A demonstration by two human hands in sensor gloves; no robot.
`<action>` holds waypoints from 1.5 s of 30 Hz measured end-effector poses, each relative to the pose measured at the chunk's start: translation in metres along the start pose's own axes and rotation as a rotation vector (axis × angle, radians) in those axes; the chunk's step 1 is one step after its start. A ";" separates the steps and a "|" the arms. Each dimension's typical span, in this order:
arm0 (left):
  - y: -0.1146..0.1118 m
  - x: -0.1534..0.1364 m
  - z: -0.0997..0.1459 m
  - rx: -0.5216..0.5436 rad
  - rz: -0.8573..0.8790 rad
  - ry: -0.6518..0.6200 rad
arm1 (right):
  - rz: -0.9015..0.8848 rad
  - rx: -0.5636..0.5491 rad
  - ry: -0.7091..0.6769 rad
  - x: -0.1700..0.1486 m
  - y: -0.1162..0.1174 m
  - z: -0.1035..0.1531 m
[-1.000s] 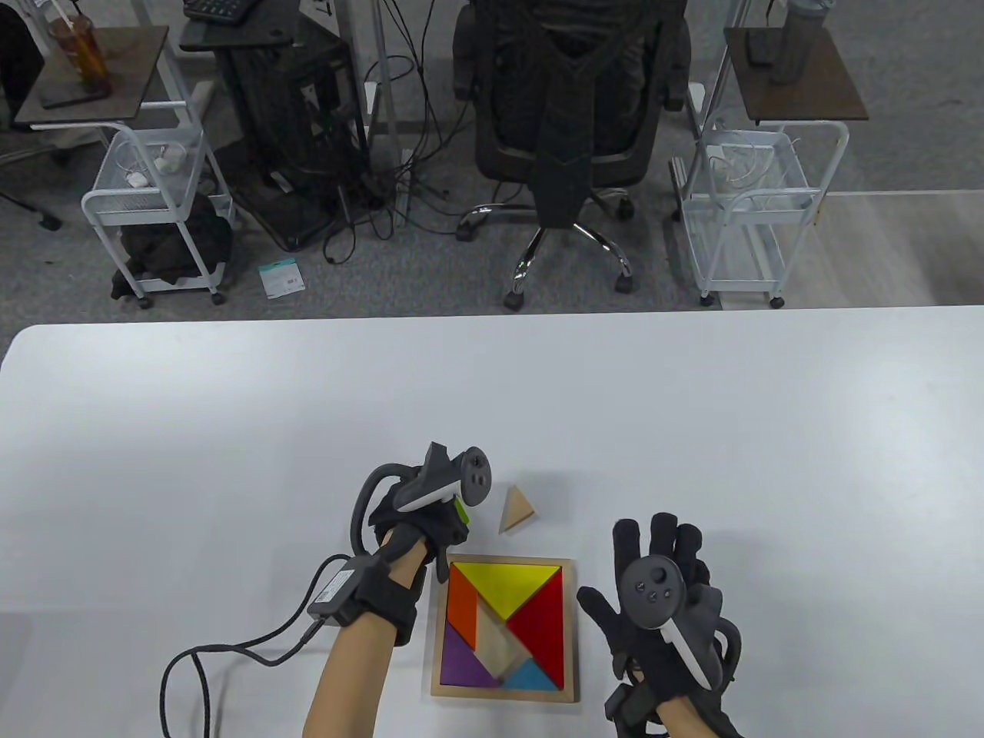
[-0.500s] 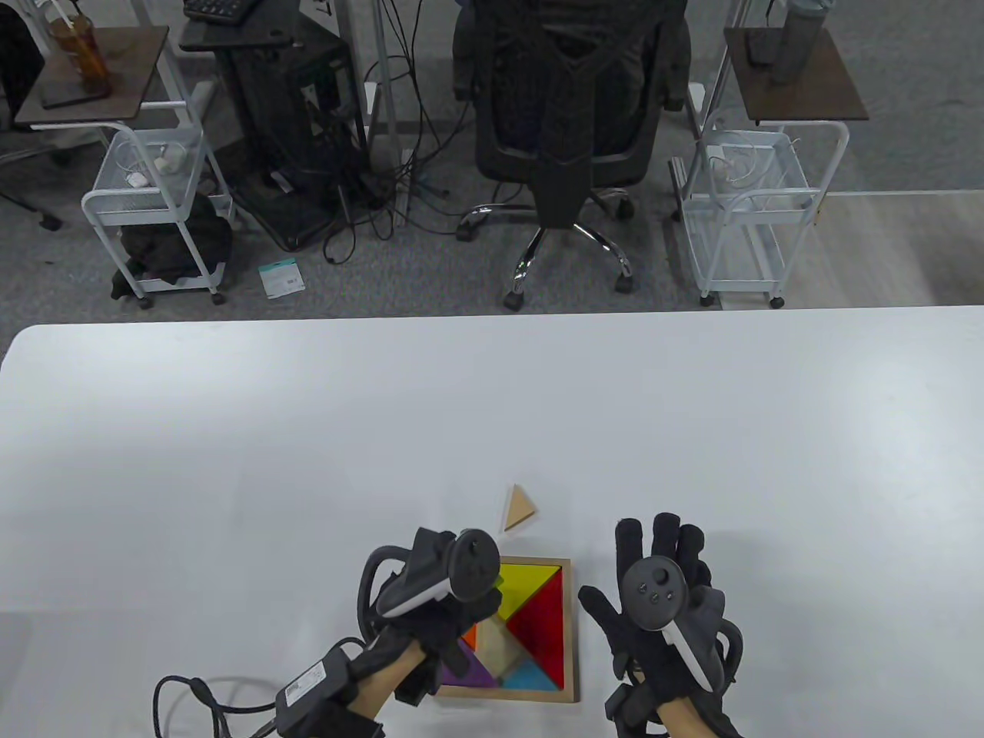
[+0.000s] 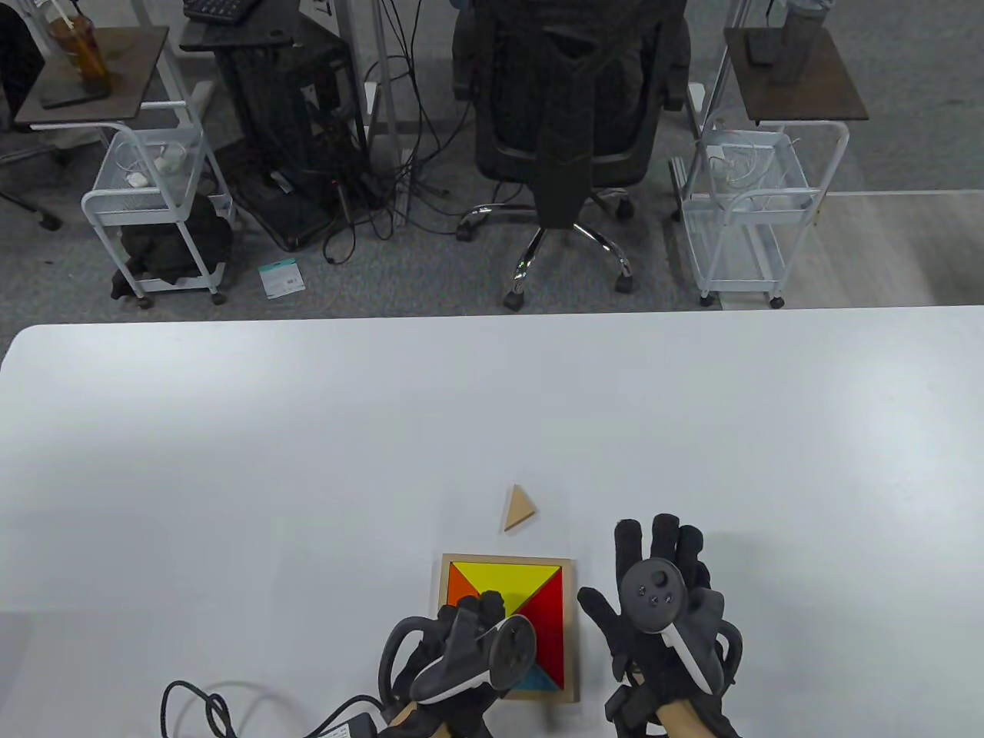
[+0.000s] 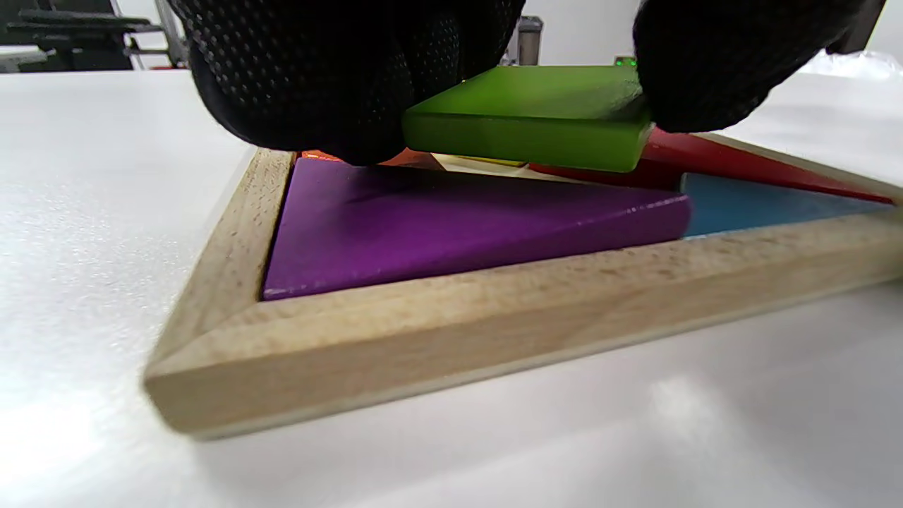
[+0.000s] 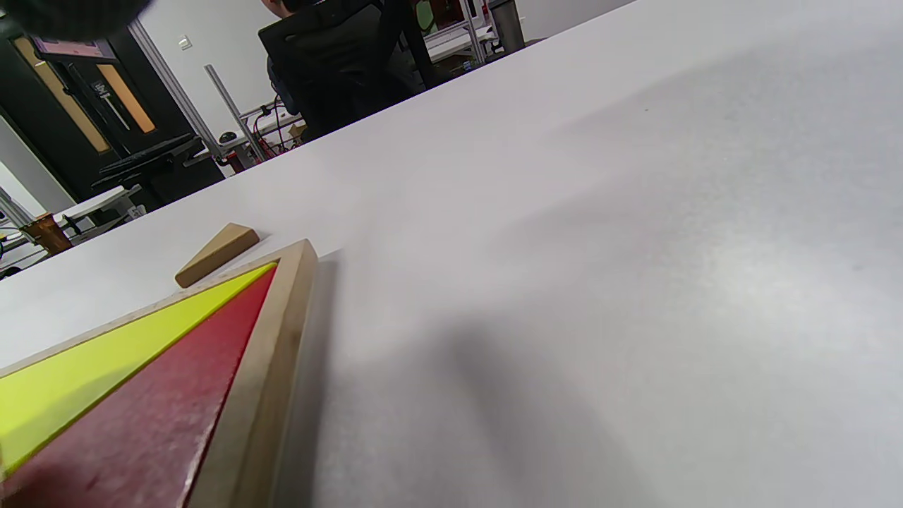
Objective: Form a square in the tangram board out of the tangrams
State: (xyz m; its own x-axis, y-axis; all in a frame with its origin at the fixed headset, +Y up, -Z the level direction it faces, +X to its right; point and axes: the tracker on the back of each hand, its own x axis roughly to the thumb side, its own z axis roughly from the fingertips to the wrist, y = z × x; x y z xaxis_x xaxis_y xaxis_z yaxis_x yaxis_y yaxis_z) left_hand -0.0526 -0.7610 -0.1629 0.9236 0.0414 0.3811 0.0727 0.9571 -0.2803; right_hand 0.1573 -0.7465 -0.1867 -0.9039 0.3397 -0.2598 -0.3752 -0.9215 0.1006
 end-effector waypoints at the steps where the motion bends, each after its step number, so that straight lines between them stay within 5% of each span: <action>1: -0.001 0.001 0.000 0.001 -0.014 0.001 | 0.000 0.000 0.000 0.000 0.000 0.000; 20: -0.005 0.022 -0.007 -0.086 -0.143 0.022 | 0.002 -0.005 0.001 0.000 -0.001 0.001; 34: -0.006 0.015 -0.001 -0.001 -0.096 0.004 | 0.012 0.003 0.009 0.000 -0.001 0.001; 41: 0.014 -0.041 0.026 0.224 0.020 0.071 | 0.017 0.015 0.009 0.000 0.000 0.000; 45: 0.013 -0.085 0.034 0.216 -0.009 0.149 | 0.026 0.023 0.014 0.000 0.002 -0.001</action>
State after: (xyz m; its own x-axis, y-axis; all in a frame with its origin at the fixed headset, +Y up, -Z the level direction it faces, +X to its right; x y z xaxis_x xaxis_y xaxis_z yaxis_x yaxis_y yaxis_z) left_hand -0.1434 -0.7427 -0.1691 0.9697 0.0048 0.2442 0.0145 0.9969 -0.0771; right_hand 0.1564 -0.7482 -0.1872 -0.9106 0.3126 -0.2702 -0.3562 -0.9254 0.1296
